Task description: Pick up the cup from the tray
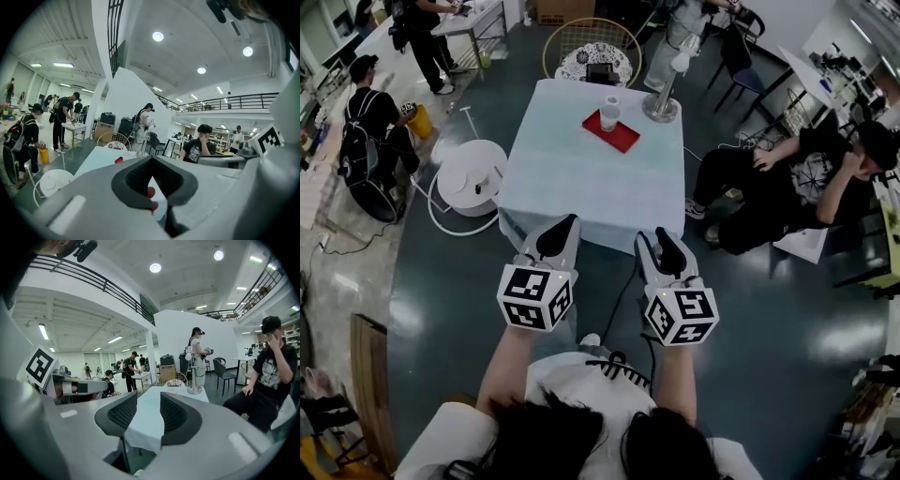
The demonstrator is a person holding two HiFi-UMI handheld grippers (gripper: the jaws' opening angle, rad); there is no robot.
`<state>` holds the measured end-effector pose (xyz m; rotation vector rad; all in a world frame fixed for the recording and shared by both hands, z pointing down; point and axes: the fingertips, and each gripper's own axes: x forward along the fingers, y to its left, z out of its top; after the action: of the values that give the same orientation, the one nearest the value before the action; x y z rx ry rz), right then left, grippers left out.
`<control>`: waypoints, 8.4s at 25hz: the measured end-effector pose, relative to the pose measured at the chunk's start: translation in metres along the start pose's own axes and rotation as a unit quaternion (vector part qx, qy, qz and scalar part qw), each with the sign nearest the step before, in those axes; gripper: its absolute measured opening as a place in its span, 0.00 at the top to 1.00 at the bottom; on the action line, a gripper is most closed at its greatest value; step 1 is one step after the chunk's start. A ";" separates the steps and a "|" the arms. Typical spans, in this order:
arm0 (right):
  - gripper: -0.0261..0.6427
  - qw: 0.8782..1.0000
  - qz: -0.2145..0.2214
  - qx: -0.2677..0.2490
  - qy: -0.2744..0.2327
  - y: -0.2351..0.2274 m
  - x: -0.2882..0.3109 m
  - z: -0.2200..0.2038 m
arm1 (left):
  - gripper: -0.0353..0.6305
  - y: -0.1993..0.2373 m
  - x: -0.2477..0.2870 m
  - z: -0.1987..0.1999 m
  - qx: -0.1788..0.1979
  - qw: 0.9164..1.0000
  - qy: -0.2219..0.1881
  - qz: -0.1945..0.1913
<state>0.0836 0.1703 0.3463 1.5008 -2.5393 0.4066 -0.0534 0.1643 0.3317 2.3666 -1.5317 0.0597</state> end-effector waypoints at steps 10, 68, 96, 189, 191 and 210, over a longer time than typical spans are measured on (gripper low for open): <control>0.61 1.000 0.006 -0.007 -0.006 -0.016 0.101 0.044 | 0.95 0.071 0.077 0.035 -0.021 1.000 -0.007 -0.007; 0.22 0.995 -0.009 -0.062 0.081 -0.149 0.478 -0.001 | 0.95 0.262 0.379 0.000 -0.026 0.991 0.119 0.056; 0.40 0.991 0.023 -0.035 0.125 -0.172 0.538 -0.065 | 0.95 0.282 0.425 -0.056 -0.044 0.980 0.154 0.114; 0.93 0.988 -0.151 -0.030 -0.018 -0.057 0.221 0.070 | 0.95 0.101 0.210 0.051 0.007 0.992 0.031 -0.126; 0.93 0.986 -0.160 -0.046 -0.016 -0.049 0.219 0.072 | 0.95 0.106 0.206 0.052 0.008 0.992 0.034 -0.124; 0.93 0.989 -0.141 -0.029 -0.023 -0.013 0.193 0.058 | 0.95 0.102 0.164 0.034 0.010 0.992 0.027 -0.120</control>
<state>0.0018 -0.0143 0.3463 1.8312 -2.2999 0.2561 -0.0798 -0.0279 0.3579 2.5248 -1.2185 0.0834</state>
